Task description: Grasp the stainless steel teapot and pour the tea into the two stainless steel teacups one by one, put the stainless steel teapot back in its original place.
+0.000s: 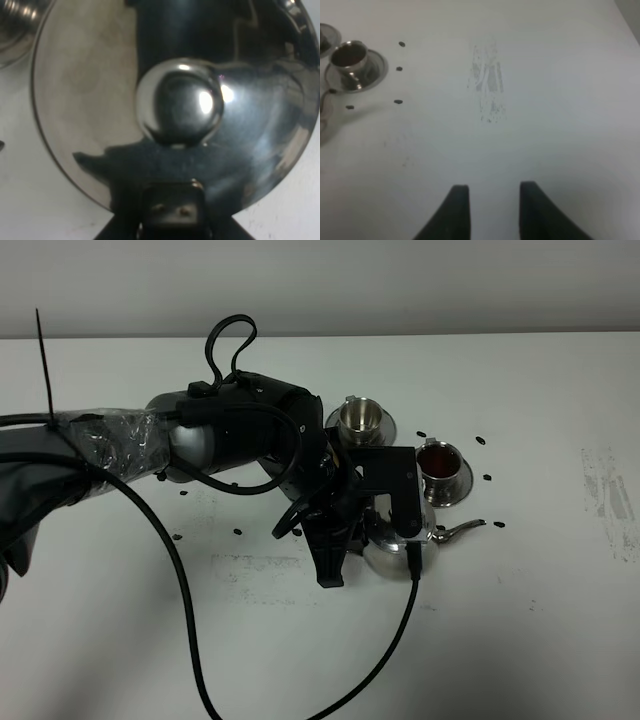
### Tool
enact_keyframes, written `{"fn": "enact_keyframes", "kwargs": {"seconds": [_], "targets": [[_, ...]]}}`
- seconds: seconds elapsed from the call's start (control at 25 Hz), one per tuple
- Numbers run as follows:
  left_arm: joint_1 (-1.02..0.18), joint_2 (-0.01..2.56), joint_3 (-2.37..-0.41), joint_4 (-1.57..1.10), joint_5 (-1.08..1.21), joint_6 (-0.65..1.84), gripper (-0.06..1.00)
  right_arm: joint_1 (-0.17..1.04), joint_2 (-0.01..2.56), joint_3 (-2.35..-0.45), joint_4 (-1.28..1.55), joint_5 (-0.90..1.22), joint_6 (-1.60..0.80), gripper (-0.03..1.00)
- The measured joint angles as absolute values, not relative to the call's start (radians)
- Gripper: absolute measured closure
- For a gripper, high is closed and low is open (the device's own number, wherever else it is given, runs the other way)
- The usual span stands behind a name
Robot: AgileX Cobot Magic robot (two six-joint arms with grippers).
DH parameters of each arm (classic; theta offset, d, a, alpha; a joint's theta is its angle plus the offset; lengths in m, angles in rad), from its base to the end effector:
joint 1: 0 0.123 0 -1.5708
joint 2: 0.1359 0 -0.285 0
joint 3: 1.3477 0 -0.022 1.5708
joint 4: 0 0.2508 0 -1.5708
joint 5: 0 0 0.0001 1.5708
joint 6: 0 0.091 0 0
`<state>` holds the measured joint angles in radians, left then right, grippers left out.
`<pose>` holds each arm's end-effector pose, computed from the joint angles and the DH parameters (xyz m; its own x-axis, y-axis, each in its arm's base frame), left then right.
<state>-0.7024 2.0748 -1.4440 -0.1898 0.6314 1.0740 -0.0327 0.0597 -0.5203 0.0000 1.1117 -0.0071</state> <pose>0.3230 -0.2866 0.1575 0.1124 0.9408 -0.3198 0.9675 -0.0303 0.2511 -0.0001 0.0000 0.2791 -0.5344 0.0104 -0.8452 0.0289 0.9996 -0.0060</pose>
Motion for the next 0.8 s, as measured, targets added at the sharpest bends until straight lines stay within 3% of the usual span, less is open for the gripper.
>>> {"fn": "enact_keyframes", "kwargs": {"seconds": [0.2, 0.36, 0.8], "targets": [[-0.694, 2.0, -1.465, -0.155, 0.756, 1.096, 0.77, -0.033, 0.06, -0.52, 0.0, 1.112, -0.007, 0.73], [-0.638, 1.993, -1.567, -0.104, 0.923, 1.112, 0.77, -0.033, 0.06, -0.52, 0.0, 1.112, -0.007, 0.73], [-0.497, 2.095, -1.896, 0.099, 1.068, 1.075, 0.77, -0.033, 0.06, -0.52, 0.0, 1.112, -0.007, 0.73]]}}
